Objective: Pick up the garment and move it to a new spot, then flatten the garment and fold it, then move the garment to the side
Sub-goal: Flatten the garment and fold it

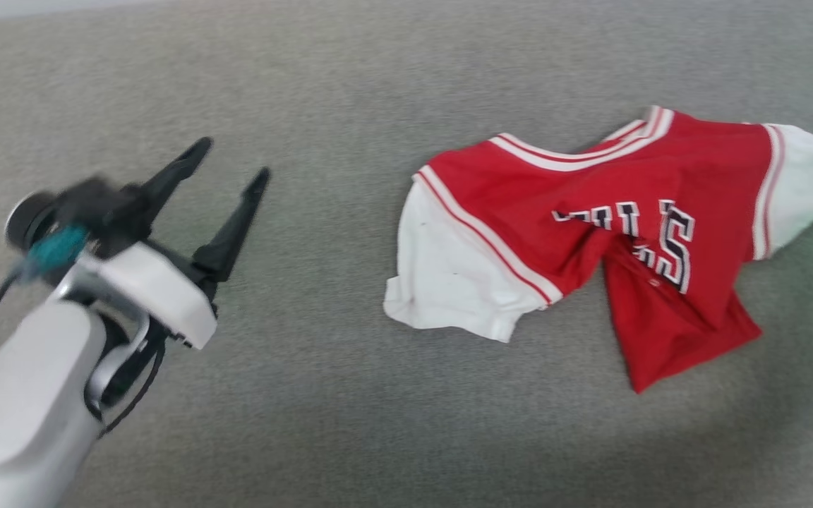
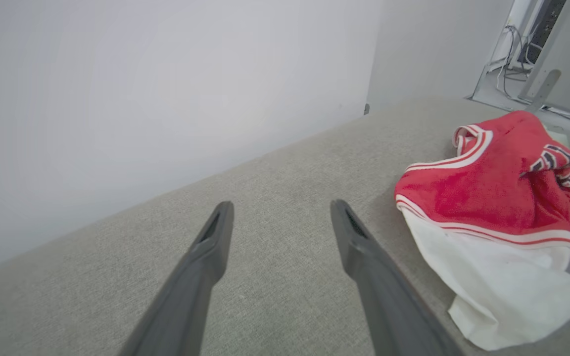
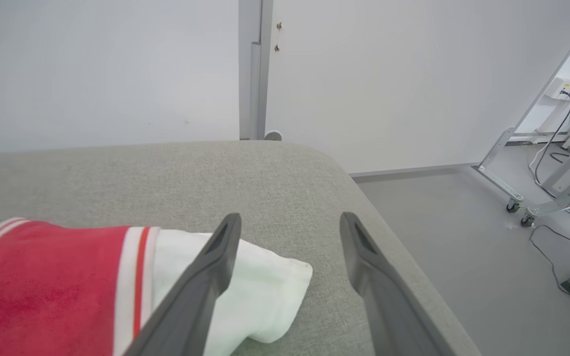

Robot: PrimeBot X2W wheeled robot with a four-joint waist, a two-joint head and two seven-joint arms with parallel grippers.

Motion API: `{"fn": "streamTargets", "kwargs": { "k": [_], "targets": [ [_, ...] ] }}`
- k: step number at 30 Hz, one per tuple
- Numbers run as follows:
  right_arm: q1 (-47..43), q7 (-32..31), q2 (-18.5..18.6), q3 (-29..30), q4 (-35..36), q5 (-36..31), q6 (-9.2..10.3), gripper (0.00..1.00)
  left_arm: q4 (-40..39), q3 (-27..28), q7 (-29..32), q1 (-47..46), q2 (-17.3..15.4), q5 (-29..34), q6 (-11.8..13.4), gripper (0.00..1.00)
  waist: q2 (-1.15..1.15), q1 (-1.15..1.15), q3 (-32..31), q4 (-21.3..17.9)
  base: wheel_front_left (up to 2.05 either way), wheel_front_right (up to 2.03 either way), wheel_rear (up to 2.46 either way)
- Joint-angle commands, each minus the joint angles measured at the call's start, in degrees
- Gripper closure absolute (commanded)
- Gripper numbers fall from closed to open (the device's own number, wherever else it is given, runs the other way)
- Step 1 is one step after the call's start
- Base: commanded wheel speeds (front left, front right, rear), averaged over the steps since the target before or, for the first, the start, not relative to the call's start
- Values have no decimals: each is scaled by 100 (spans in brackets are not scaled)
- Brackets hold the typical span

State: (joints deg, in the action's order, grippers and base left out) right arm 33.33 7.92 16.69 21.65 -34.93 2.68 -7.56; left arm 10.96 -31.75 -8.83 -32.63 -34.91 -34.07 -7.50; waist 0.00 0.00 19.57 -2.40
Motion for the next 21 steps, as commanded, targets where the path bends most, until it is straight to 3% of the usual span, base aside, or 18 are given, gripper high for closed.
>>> {"fn": "streamTargets", "kwargs": {
  "k": [1,7,12,21],
  "targets": [
    [-101,111,-113,-116,152,86,14,0,-98,-307,352,-247,-154,-297,5,0,0,0,-32,-163,0,0,0],
    [-333,197,-439,-462,762,275,14,0,-422,-1452,2244,-1095,-490,-2134,5,0,0,0,72,-487,0,0,0],
    [-455,134,-654,-622,1185,349,14,0,-383,-2098,3481,-1595,-607,-3081,5,0,0,0,229,-755,0,0,0],
    [-559,5,-885,-714,1570,322,14,0,273,-2328,4212,-2030,-530,-3973,5,0,0,0,561,-1152,0,0,0]
  ]
}}
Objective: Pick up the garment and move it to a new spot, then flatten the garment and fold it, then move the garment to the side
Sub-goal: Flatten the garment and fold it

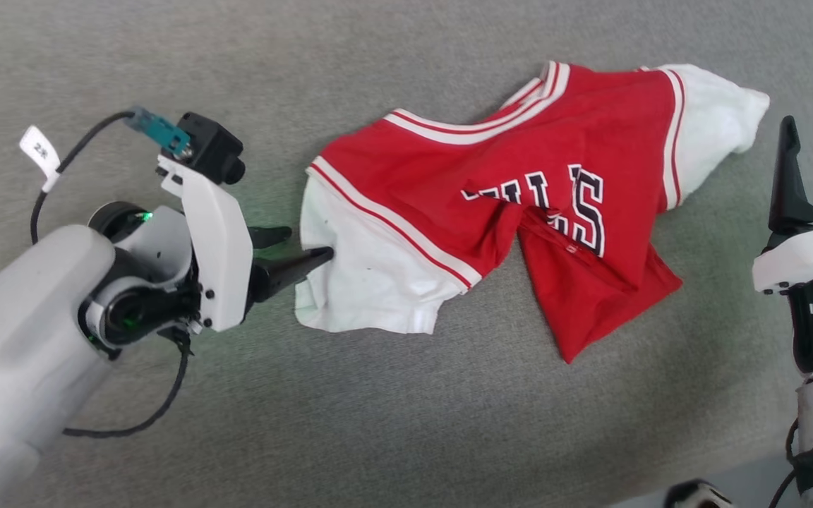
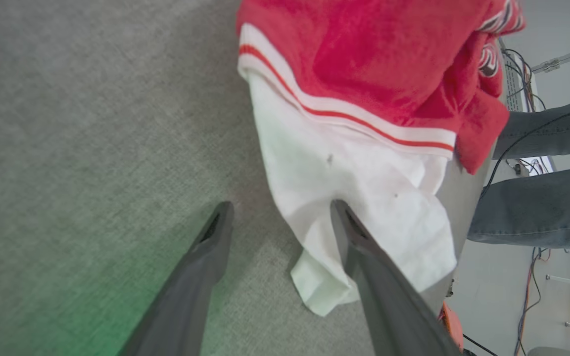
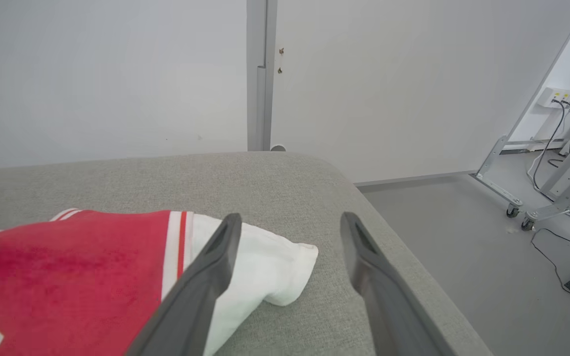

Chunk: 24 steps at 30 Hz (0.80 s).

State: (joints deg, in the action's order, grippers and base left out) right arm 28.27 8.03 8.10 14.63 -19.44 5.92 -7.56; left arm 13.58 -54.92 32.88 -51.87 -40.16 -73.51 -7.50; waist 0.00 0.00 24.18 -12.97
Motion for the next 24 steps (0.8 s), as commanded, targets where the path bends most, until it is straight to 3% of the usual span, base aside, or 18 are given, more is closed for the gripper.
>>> {"fn": "streamTargets", "kwargs": {
  "k": [1,4,5,6,7,8,9,10,15,24],
  "targets": [
    [-51,-19,-42,-26,42,-6,14,0,66,-21,65,-104,-3,-124,5,0,0,0,135,-127,0,0,0],
    [-53,-40,-68,-36,79,-22,14,0,99,-131,186,-113,-27,-313,10,0,0,0,217,-180,0,0,0],
    [-50,-54,-68,-45,82,-22,14,0,121,-157,212,-98,-45,-369,11,4,0,0,240,-192,0,0,0],
    [-47,-53,-67,-60,88,-31,14,0,113,-200,231,-87,-50,-376,11,26,0,0,254,-197,0,0,0],
    [-30,-78,-61,-75,98,-37,14,0,95,-237,240,-85,-62,-393,11,63,0,0,270,-199,0,0,0],
    [-7,-111,-43,-102,106,-36,14,0,78,-269,220,-87,-75,-406,11,86,0,0,286,-196,0,0,0],
    [-7,-111,-43,-102,106,-36,14,0,78,-269,220,-87,-75,-406,11,86,0,0,286,-196,0,0,0],
    [24,-160,-8,-143,106,-37,14,0,63,-292,195,-90,-82,-439,11,100,0,0,299,-189,0,0,0],
    [309,-804,424,-501,39,54,14,0,-83,-343,58,-204,-107,-505,11,100,0,0,395,-78,0,0,0],
    [1508,-3063,1651,-1209,-535,875,14,0,-391,-567,-166,-508,-144,-430,11,100,0,0,830,302,0,0,0]
  ]
}}
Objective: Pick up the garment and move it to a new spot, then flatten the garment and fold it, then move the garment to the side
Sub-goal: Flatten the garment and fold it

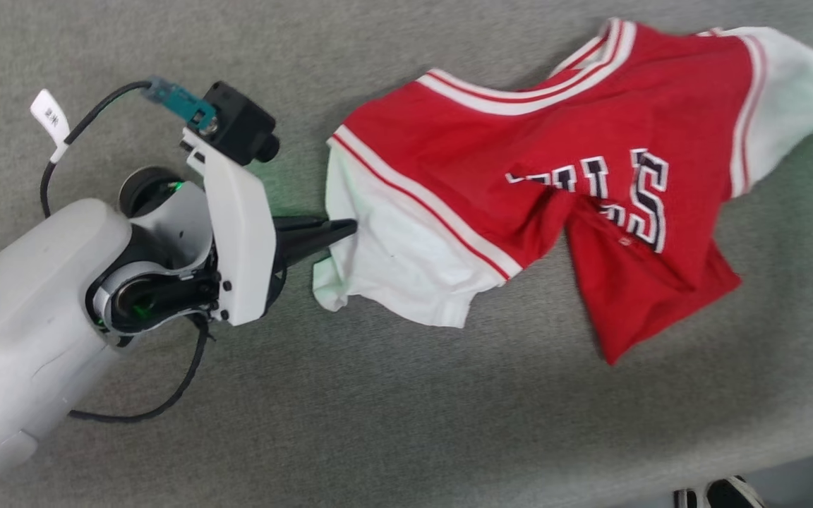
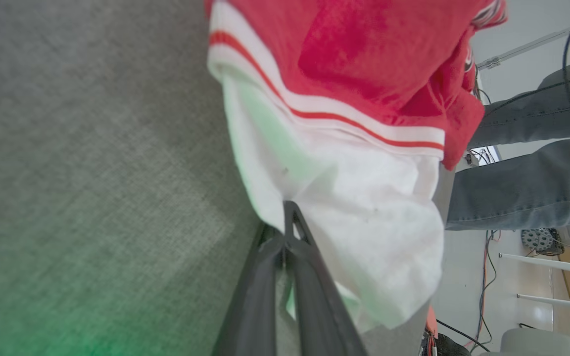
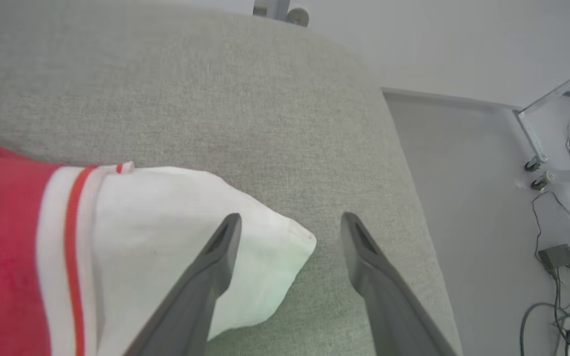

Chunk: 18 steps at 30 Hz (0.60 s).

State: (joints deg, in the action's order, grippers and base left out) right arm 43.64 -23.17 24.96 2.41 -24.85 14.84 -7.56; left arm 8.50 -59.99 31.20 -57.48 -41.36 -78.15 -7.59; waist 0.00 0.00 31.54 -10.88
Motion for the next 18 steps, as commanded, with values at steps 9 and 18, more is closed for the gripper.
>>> {"fn": "streamTargets", "kwargs": {
  "k": [9,18],
  "targets": [
    [539,-1193,478,-841,-586,953,13,0,28,-338,-116,-270,-28,-43,32,100,0,0,446,322,0,0,0],
    [537,-1336,514,-1181,-1016,1385,14,100,137,-534,-263,-513,-73,-211,41,100,0,0,607,291,0,0,0]
  ]
}}
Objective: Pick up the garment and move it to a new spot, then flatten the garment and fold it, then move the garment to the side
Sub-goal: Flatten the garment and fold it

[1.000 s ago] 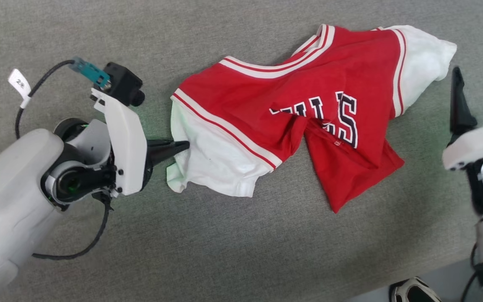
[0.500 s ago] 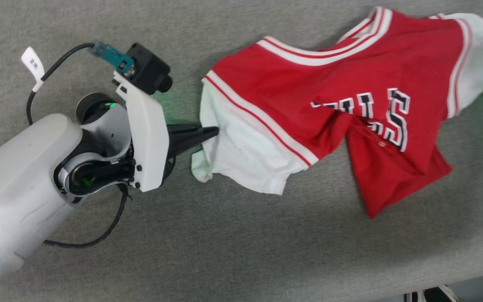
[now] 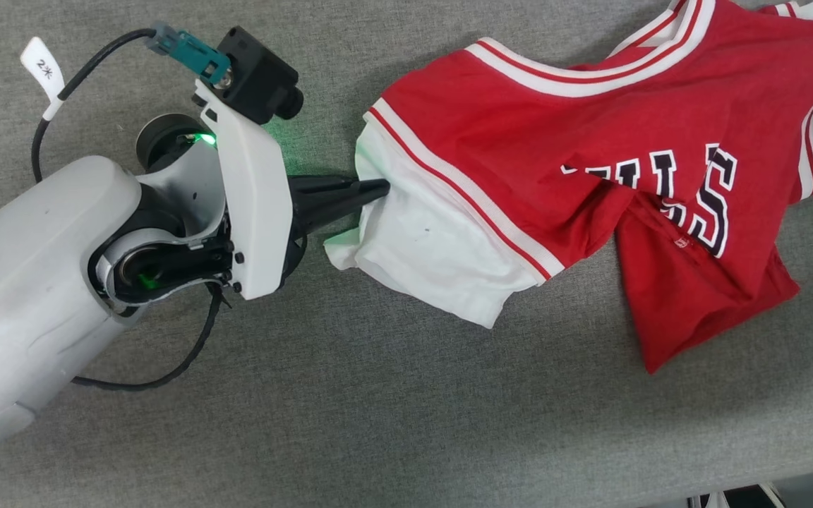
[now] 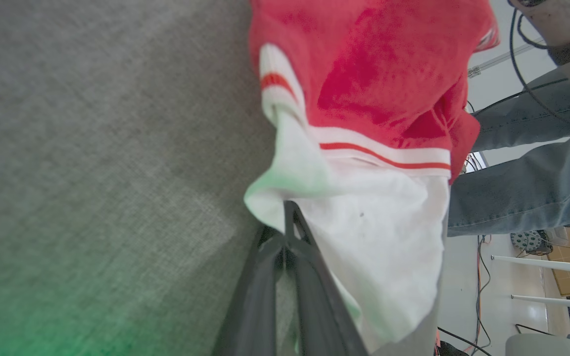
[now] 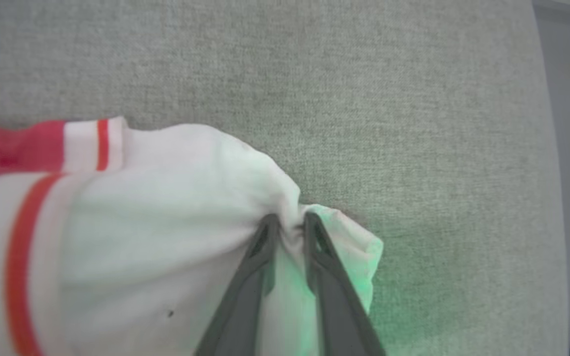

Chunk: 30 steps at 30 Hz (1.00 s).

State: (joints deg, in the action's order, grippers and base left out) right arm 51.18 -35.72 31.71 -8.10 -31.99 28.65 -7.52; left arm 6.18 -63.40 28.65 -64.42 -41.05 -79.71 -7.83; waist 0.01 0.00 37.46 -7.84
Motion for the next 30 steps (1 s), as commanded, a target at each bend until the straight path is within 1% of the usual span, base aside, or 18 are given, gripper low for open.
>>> {"fn": "streamTargets", "kwargs": {
  "k": [1,5,9,12,17,19,24,27,30],
  "targets": [
    [-202,-69,-157,-130,-347,6,12,100,381,-212,-16,162,-104,-73,65,100,-1,0,22,-21,0,0,0],
    [-78,173,-126,-32,-457,-71,19,100,414,-274,-157,102,-102,-66,65,100,-1,0,24,-45,0,0,0],
    [129,816,-144,140,-283,-176,17,100,401,-220,-537,26,-88,-42,64,100,-1,0,-109,-34,0,0,0],
    [282,1336,-163,297,-100,-216,13,100,347,-103,-969,-90,-119,28,49,100,-1,0,-258,-3,0,0,0],
    [511,1942,-223,599,121,-386,10,100,390,175,-1834,-349,-87,122,41,100,-1,0,-494,123,0,0,0],
    [725,2170,-309,755,180,-502,10,100,510,302,-2156,-487,-103,175,42,100,-1,0,-533,181,0,0,0],
    [1490,2658,-543,1087,119,-972,10,100,1076,744,-2886,-1146,4,302,42,100,-1,0,-494,362,0,0,0],
    [2143,2924,-751,1292,-48,-1282,10,100,1666,1035,-3254,-1745,77,438,42,100,-1,0,-411,462,0,0,0],
    [2874,3213,-983,1546,-290,-1560,11,100,2386,1298,-3594,-2469,232,586,43,100,-1,0,-332,538,0,0,0]
  ]
}}
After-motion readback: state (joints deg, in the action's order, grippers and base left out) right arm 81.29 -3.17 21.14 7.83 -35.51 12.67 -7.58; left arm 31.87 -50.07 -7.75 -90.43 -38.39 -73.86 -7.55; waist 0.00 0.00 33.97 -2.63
